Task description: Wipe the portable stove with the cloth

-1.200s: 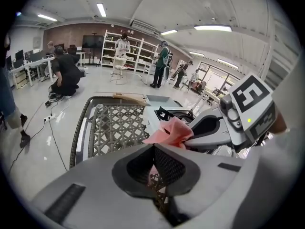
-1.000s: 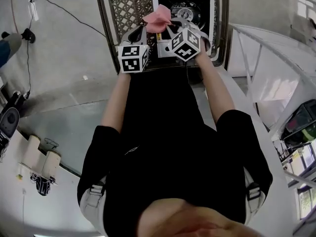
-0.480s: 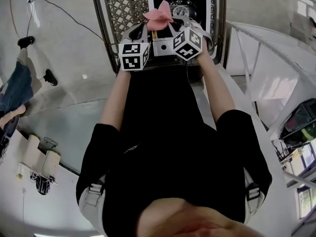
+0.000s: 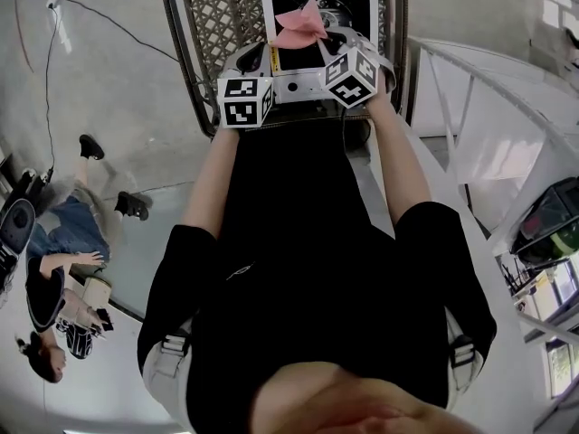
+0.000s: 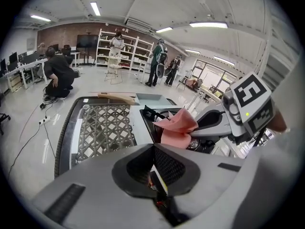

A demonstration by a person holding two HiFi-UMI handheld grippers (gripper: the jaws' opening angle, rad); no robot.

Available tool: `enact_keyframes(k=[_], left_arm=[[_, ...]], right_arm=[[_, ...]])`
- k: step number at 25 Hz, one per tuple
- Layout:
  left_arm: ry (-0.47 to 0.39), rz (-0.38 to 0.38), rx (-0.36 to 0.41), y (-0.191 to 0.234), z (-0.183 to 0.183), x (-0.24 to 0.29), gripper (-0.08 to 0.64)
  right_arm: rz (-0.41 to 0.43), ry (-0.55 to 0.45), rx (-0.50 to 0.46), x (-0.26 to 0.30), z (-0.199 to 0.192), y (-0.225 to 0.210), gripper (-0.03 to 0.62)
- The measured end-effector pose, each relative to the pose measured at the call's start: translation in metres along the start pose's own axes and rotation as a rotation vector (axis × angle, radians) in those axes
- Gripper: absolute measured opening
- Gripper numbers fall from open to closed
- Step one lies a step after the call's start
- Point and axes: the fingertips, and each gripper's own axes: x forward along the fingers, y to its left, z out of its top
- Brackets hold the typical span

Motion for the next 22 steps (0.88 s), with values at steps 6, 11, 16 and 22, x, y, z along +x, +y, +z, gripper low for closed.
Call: enact_keyframes(k=[6,11,16,22], left_arm=[[0.005,-0.018,0.014,-0.013,0.002,0.009,0.0],[0.01,-0.024,0.018,-0.022,0.004,0.014,0.0],[0.007,-0.034,0.024,-0.031,0.005,0.018,0.0],[0.015,-0.04,0.035,-0.041,0.005,0.023,0.0]], right_arm=[[-0.014,0.017,0.006,-0.005,-0.015,-0.011,0.029],[-0.035,0.024,0.013,-0.011,-0.024,-0.023,0.028],[-0.045,0.017,0.038,-0.017,-0.033,-0.031,0.028],[-0.065,0.031,0.053,-0.024,-0.05,-0.044,0.028]])
